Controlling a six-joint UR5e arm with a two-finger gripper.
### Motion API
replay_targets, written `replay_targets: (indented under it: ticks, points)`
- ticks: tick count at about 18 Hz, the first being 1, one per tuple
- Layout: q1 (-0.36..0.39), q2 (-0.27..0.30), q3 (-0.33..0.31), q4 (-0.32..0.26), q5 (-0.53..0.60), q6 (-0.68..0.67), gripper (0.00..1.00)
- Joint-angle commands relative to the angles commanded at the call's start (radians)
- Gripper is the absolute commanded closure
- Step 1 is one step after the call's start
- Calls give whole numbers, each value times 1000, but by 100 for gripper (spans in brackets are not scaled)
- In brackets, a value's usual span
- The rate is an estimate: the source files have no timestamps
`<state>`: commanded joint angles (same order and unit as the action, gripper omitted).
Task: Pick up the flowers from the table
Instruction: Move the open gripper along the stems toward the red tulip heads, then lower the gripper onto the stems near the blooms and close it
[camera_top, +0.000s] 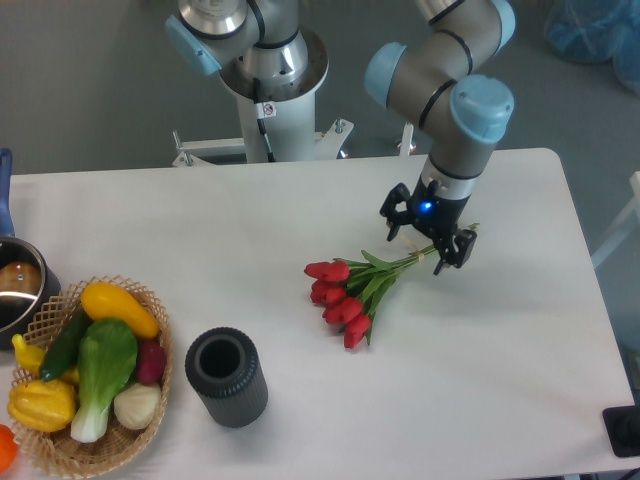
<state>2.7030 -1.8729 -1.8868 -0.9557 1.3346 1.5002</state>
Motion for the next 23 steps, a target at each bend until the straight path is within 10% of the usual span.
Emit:
replay_targets:
  ticks: [15, 23]
  points:
    - [-69, -28, -18, 6, 8, -8, 12]
    - [-129, -37, 43, -6, 192, -81, 0]
